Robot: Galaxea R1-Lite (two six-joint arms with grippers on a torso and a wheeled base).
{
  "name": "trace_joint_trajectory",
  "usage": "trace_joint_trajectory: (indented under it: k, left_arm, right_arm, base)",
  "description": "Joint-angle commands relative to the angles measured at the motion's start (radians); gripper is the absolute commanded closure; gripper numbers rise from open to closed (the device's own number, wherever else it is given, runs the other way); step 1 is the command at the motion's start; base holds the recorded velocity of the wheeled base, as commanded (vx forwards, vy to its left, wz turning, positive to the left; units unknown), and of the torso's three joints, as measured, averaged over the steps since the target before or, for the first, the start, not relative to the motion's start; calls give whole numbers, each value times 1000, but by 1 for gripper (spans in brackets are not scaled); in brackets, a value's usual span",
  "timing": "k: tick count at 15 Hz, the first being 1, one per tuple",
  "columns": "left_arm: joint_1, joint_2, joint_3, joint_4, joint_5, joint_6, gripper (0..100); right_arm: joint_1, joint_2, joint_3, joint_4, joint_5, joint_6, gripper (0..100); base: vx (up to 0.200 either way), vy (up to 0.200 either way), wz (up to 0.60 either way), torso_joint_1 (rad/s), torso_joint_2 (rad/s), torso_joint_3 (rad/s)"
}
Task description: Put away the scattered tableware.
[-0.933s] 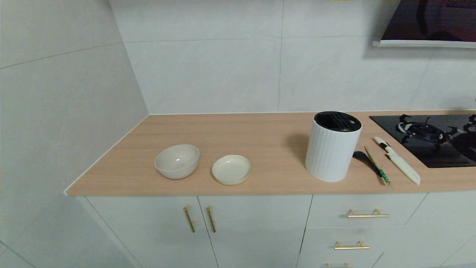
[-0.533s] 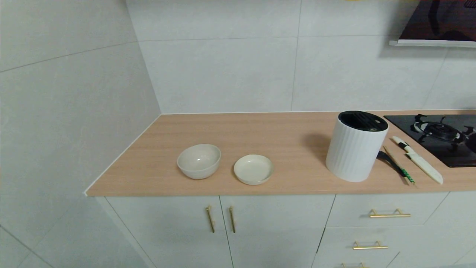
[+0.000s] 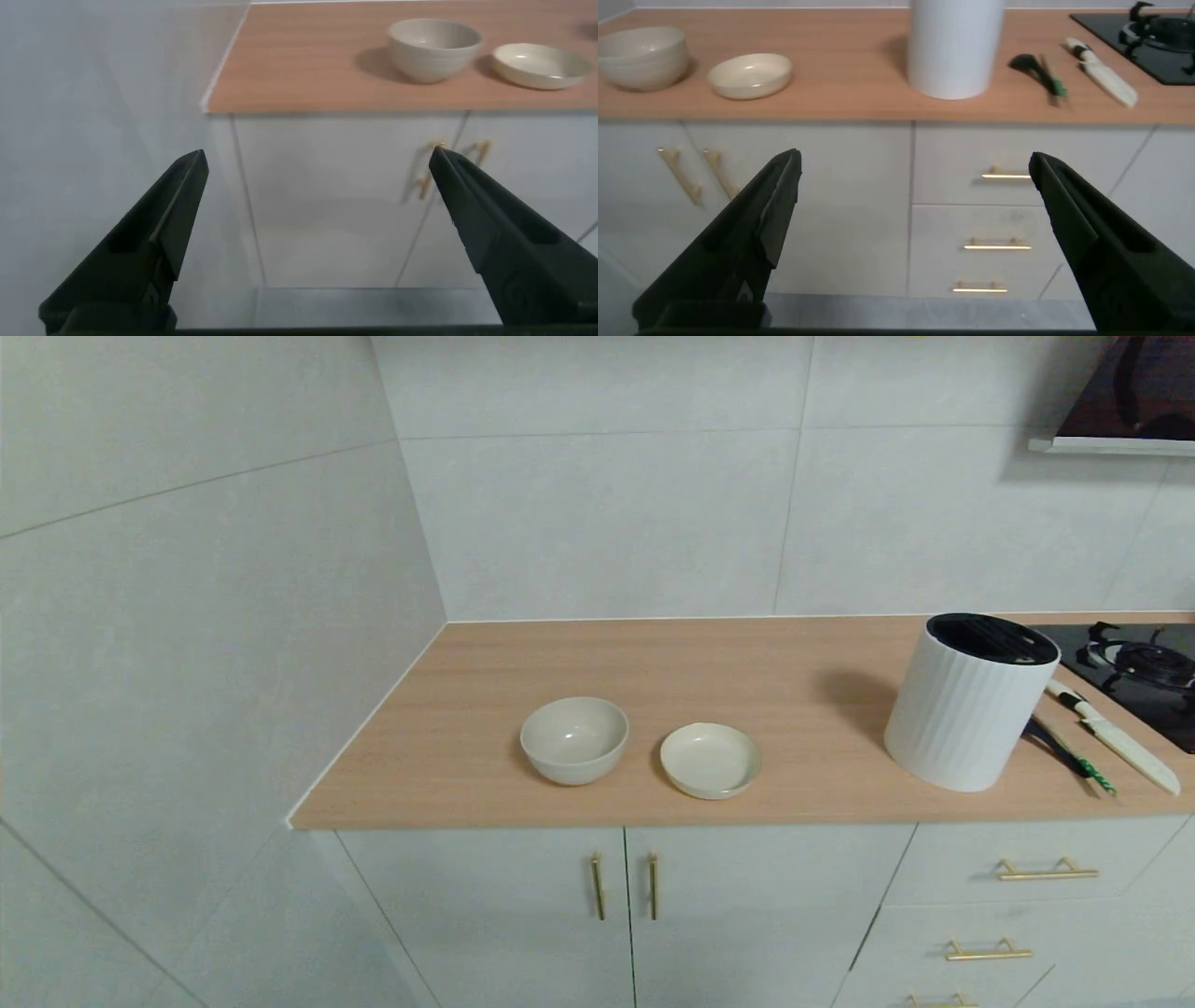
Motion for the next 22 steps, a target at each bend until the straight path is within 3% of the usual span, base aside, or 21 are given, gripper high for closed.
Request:
trace_joint_trajectory:
  k: [1,18,22]
  left_arm:
    - [0,0,0,0,0,0,0]
    - [0,0,0,0,0,0,0]
    - [0,0,0,0,0,0,0]
  right_arm:
    - [0,1,0,0,1,0,0]
    - [0,1,0,0,1,0,0]
    - [0,1,0,0,1,0,0]
  base:
    - [0,0,0,0,0,0]
    - [0,0,0,0,0,0]
    - [0,0,0,-173,368,209]
